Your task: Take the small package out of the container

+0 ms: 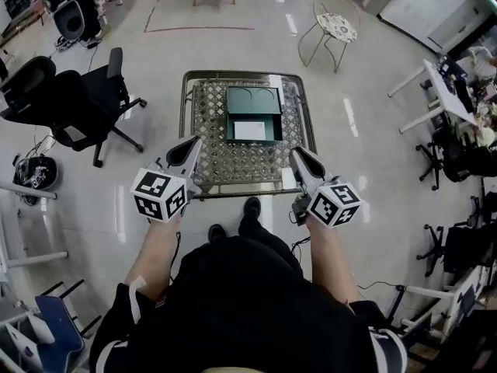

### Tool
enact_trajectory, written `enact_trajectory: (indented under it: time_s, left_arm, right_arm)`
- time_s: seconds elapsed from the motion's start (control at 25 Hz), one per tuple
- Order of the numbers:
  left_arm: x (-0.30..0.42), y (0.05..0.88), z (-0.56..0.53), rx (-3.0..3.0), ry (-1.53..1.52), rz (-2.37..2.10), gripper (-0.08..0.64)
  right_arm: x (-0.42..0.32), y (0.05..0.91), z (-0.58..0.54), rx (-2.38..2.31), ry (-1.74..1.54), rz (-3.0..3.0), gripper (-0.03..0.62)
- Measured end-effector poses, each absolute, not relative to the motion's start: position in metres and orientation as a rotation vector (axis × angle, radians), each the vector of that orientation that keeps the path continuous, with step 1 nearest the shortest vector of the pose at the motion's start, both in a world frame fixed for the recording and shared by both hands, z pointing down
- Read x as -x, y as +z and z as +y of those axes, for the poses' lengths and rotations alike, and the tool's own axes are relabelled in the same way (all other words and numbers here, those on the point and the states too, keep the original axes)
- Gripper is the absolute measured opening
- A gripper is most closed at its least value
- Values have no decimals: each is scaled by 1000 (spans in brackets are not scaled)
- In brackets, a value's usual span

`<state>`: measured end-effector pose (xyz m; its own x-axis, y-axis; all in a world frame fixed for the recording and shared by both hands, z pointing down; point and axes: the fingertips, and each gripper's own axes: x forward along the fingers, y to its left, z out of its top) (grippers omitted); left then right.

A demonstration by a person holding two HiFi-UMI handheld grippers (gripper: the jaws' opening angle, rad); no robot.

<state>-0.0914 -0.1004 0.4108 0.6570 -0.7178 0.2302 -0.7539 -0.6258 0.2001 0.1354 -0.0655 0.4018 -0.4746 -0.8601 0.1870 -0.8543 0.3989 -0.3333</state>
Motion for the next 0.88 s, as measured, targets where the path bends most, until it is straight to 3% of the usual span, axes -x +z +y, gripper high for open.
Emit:
enact_trajectory:
  time_s: [0.48, 0.88]
  left_arm:
    - [80, 443, -179, -2486, 264, -1223, 6]
    - [23, 465, -251, -2424, 386, -1229, 6]
  right_arm:
    - [-152, 477, -166, 1574, -829, 2663, 55]
    - [-185, 541, -252, 1455, -1042, 2749, 88]
